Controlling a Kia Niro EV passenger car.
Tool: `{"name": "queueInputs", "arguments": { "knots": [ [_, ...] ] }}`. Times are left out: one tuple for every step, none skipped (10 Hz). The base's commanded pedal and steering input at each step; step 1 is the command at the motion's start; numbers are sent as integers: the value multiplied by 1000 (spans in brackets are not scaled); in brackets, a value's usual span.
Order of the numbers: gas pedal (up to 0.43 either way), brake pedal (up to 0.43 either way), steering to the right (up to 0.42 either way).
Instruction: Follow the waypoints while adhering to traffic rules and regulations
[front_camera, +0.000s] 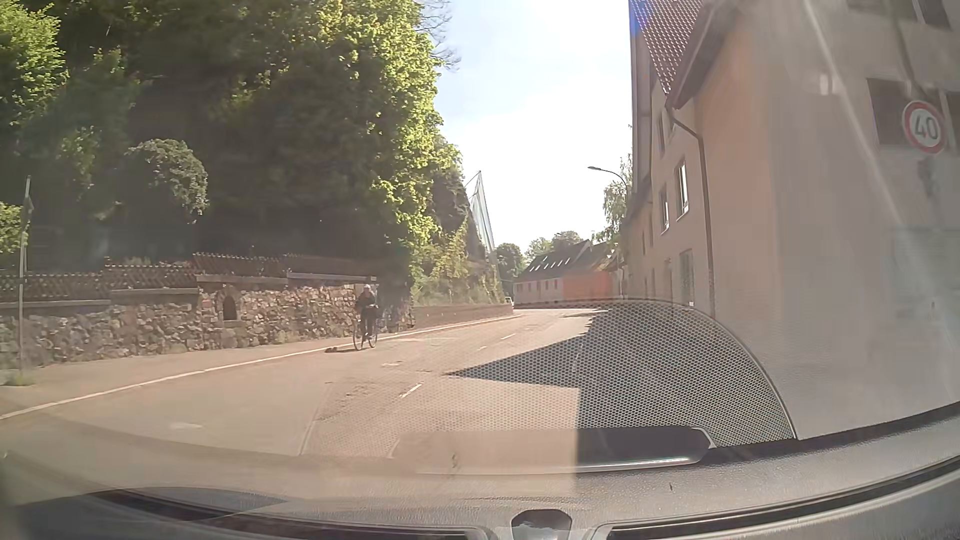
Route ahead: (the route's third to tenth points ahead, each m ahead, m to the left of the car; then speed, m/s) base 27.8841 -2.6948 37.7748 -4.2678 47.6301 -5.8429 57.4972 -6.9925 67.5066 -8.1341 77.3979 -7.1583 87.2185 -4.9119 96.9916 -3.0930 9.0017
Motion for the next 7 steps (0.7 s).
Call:
{"name": "queueInputs", "arguments": {
  "knots": [
    [118,0,52],
    [118,0,50],
    [118,0,50],
    [118,0,46],
    [118,0,42],
    [118,0,41],
    [118,0,41]
  ]
}}
